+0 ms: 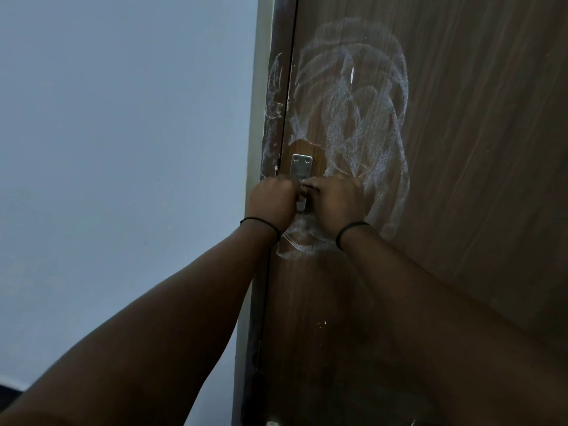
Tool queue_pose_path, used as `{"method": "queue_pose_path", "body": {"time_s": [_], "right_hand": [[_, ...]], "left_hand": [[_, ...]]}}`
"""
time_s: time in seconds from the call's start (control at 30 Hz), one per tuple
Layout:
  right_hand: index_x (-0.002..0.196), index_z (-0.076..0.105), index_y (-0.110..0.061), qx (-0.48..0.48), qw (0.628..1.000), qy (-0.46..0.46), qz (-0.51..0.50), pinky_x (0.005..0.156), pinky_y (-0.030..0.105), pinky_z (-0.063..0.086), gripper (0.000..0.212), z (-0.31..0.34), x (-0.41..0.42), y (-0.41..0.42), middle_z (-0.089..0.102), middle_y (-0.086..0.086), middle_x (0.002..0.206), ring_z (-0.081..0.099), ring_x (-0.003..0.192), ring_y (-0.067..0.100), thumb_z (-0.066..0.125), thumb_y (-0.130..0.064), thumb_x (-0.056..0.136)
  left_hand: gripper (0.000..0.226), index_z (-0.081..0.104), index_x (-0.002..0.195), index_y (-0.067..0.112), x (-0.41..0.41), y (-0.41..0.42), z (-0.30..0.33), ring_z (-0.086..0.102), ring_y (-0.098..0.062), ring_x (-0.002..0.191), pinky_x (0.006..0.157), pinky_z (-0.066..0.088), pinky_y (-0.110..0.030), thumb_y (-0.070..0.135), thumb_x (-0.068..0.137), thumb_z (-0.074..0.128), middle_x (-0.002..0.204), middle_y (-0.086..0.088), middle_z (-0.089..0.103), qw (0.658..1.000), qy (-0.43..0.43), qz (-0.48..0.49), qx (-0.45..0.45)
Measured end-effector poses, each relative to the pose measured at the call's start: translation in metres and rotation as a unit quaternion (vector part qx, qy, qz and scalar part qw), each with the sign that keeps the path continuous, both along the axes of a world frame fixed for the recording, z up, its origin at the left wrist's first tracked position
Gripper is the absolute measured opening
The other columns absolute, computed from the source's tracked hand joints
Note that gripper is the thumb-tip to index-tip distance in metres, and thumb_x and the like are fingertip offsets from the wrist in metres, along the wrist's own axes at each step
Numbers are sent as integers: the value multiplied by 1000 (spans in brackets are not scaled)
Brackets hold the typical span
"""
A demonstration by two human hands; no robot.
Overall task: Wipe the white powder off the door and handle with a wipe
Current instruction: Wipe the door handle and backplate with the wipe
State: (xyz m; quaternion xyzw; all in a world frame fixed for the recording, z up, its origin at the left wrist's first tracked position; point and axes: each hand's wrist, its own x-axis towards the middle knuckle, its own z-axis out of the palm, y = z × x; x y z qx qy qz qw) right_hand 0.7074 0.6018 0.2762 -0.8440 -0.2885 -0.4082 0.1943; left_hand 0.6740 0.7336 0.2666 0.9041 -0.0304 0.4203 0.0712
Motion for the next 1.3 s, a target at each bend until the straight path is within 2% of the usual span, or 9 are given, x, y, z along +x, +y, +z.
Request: {"method": "queue_pose_path", "body": {"time_s": [0.2, 0.47, 0.7, 0.87, 0.93, 1.0, 1.1, 1.2, 1.3], "right_hand": [[100, 75, -33, 33, 998, 47, -14, 88, 47, 41, 18, -9, 7, -51, 74, -8, 81, 59, 82, 17, 58, -34, 94], [93, 73, -34, -42, 998, -2, -40, 89, 38, 34, 29, 0, -6, 6, 67, -8, 77, 58, 88, 19, 47, -20, 94], [112, 72, -30, 66, 997, 26, -27, 93, 44, 42, 22, -21, 3, -56, 75, -5, 93, 63, 88, 19, 58, -32, 94], [104, 74, -24, 161, 981, 104, -44, 64, 24, 43, 19, -23, -3, -48, 70, -6, 82, 60, 71, 9, 66, -32, 89], [102, 75, -19, 346, 917, 198, 11, 57, 15, 41, 17, -26, -5, -36, 71, -8, 83, 59, 67, 1, 71, -26, 87], [104, 73, -11, 524, 793, 298, 90, 58, 16, 47, 19, -30, -8, -23, 73, 0, 86, 67, 71, 6, 69, -22, 89], [115, 65, -9, 639, 662, 356, 163, 55, 16, 48, 23, -36, -11, -5, 73, 4, 95, 70, 77, 10, 56, -20, 97], [111, 61, -10, 684, 599, 368, 195, 56, 15, 49, 20, -38, -13, 17, 71, 12, 107, 69, 75, 9, 45, -18, 102], [93, 63, -4, 692, 574, 378, 222, 58, 20, 52, 25, -36, -15, 45, 69, 23, 104, 67, 72, 16, 42, -11, 103]], "left_hand": [[15, 70, 98, 11, 0, 0, -2, 64, -23, 81, 72, 53, -32, 19, 94, 58, 94, -9, 68, 1000, -6, -6, -3], [19, 72, 104, 13, -3, -3, 2, 66, -25, 86, 75, 52, -32, 13, 94, 56, 99, -9, 69, 1000, 12, 10, -16], [15, 71, 99, 11, -2, -2, -1, 64, -23, 79, 71, 53, -32, 19, 93, 59, 91, -9, 69, 1000, 4, 2, -31], [15, 71, 95, 12, -1, -6, -2, 65, -23, 77, 71, 56, -35, 24, 90, 65, 88, -8, 69, 999, 3, 1, -53], [15, 72, 95, 12, -2, -6, -1, 65, -22, 76, 71, 57, -34, 25, 90, 65, 87, -7, 69, 998, 6, 3, -70], [14, 73, 94, 13, -2, -7, 0, 65, -21, 75, 70, 56, -33, 24, 90, 66, 86, -6, 69, 997, 10, 6, -82], [14, 73, 93, 12, -4, -9, 3, 65, -23, 76, 70, 56, -34, 23, 90, 65, 85, -7, 69, 996, 25, 13, -90], [15, 73, 93, 12, -4, -9, 7, 66, -25, 78, 73, 56, -37, 24, 90, 65, 86, -9, 70, 995, 38, 13, -86], [14, 75, 92, 13, -4, -5, 9, 66, -28, 81, 74, 56, -38, 19, 91, 63, 88, -11, 71, 996, 45, 14, -80]]}}
